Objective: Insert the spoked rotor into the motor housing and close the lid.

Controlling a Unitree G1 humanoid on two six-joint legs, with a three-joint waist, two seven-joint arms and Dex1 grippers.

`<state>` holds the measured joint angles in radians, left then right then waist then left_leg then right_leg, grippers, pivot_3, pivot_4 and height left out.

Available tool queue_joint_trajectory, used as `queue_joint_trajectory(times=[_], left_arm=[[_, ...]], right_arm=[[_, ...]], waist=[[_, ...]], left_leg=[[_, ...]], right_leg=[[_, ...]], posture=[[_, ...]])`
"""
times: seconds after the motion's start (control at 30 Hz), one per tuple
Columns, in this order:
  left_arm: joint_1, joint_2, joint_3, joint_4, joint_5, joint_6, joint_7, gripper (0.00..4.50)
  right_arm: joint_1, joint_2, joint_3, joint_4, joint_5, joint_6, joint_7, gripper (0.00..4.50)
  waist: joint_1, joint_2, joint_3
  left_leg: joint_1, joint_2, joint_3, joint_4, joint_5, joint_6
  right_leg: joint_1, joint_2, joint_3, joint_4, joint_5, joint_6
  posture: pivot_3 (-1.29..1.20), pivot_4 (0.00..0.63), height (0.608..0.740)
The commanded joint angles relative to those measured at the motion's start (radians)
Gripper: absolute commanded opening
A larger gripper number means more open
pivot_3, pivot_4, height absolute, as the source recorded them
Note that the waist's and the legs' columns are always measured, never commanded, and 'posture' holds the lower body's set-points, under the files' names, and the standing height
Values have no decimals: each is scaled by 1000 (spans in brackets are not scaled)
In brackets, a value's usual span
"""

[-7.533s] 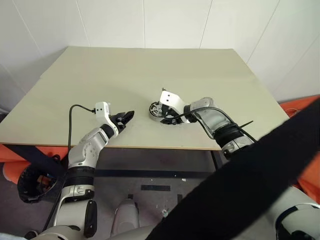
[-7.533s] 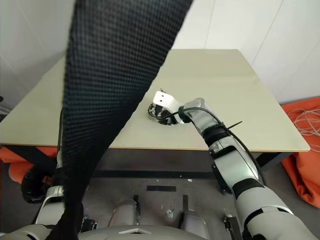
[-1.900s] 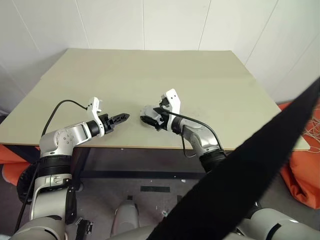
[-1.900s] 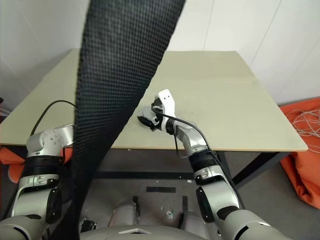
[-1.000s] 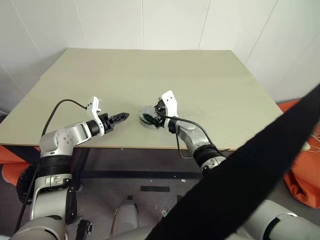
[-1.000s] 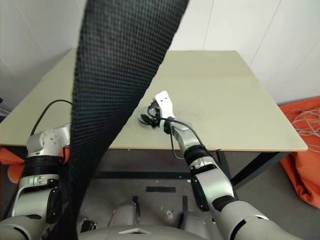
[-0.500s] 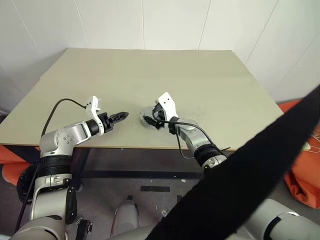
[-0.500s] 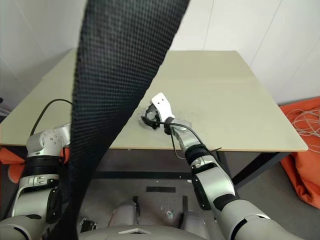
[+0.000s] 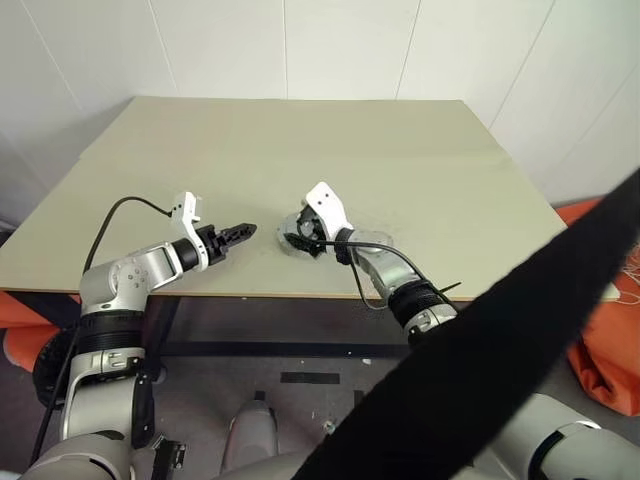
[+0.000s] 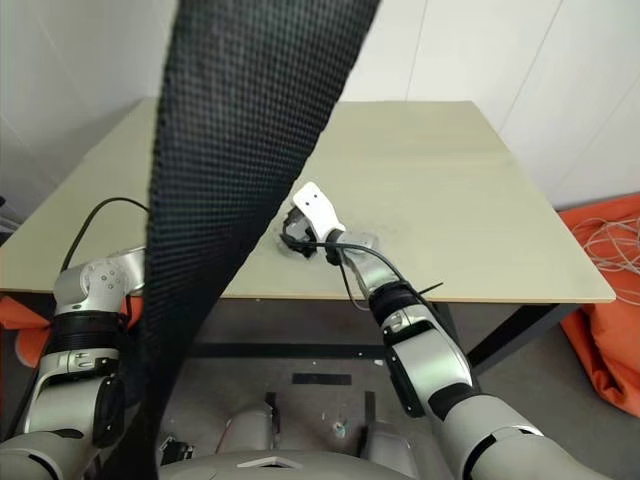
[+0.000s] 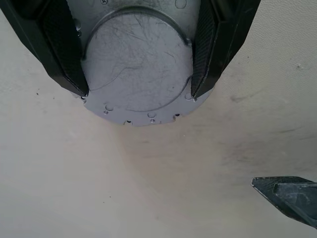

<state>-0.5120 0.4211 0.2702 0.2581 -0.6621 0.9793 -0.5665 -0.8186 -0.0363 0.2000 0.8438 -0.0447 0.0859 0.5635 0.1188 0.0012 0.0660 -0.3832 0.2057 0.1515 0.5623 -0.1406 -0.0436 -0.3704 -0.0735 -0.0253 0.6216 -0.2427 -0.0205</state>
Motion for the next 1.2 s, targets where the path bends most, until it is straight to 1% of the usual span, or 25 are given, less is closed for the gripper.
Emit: queue_joint_trajectory(times=[0.03, 0.2, 0.3, 0.37, 0.4, 0.5, 0.6, 0.63, 0.77, 0.9, 1.03, 1.2], left_arm=[[-7, -14, 10, -48, -12, -13, 6, 2985], [-27, -81, 32, -38, -30, -7, 55, 2985], [-74, -149, 83, 10, -51, -31, 122, 2985], [-117, -199, 145, 53, -89, -51, 168, 2550], [-135, -218, 160, 63, -102, -63, 171, 2412], [-190, -255, 194, 107, -125, -87, 197, 1374], [-255, -278, 226, 189, -143, -109, 212, 313], [-270, -281, 229, 217, -142, -115, 211, 34], [-324, -292, 223, 355, -104, -121, 265, 34], [-328, -281, 170, 445, -39, -107, 285, 34], [-312, -279, 146, 474, -13, -82, 285, 34], [-298, -274, 160, 482, -9, -47, 316, 34]], right_arm=[[3, -10, 30, 19, -39, 109, 6, 3175], [0, -16, 28, 25, -36, 153, -5, 3175], [-4, -20, 26, 27, -37, 158, -10, 3175], [-3, -23, 27, 27, -37, 159, -10, 3175], [-2, -24, 27, 26, -38, 159, -10, 3175], [-1, -28, 28, 27, -39, 159, -10, 3175], [-1, -30, 27, 27, -40, 161, -12, 3175], [-2, -30, 27, 27, -40, 161, -13, 3175], [-4, -29, 22, 26, -38, 162, -20, 3175], [-2, -29, 19, 24, -36, 162, -26, 3175], [0, -29, 17, 22, -35, 163, -31, 3175], [-3, -29, 14, 26, -34, 163, -36, 3175]], waist=[[0, 0, 0], [0, 0, 0], [1, 0, 0], [2, 0, 0], [2, 0, 0], [2, 0, 0], [2, 0, 0], [3, 0, 0], [4, 0, 0], [4, 0, 0], [5, 0, 0], [5, 0, 0]], left_leg=[[0, 0, 0, 0, 0, 0], [2, 0, -1, 0, 0, 0], [2, 0, -1, -1, 0, 0], [2, 0, 0, -1, 0, 0], [2, 0, 0, -1, 0, 0], [3, 0, -1, -1, 0, 0], [3, 0, 0, -1, 0, 0], [3, 0, 0, -1, 0, 0], [3, 0, -1, -2, 0, 0], [3, 0, -1, -2, 0, 0], [3, 0, -1, -4, 0, 0], [4, -1, -1, -6, 0, 0]], right_leg=[[0, 0, 0, 0, -1, 1], [1, 0, 1, 0, -3, 5], [1, 0, 1, 0, -3, 5], [1, 0, 1, 0, -3, 5], [1, 0, 1, 1, -3, 5], [2, 0, 1, 0, -3, 6], [1, 0, 1, 0, -3, 6], [1, 0, 1, 0, -3, 6], [1, 0, 1, 0, -3, 6], [1, 0, 1, -1, -4, 6], [1, 0, 1, -1, -4, 6], [1, -1, 1, -1, -4, 6]], posture=[[0, 0, 740], [0, 0, 740], [0, 0, 740], [0, 0, 740], [0, 0, 740], [0, 0, 740], [0, 0, 740], [0, 0, 740], [0, 0, 740], [0, 0, 740], [0, 0, 740], [0, 0, 740]])
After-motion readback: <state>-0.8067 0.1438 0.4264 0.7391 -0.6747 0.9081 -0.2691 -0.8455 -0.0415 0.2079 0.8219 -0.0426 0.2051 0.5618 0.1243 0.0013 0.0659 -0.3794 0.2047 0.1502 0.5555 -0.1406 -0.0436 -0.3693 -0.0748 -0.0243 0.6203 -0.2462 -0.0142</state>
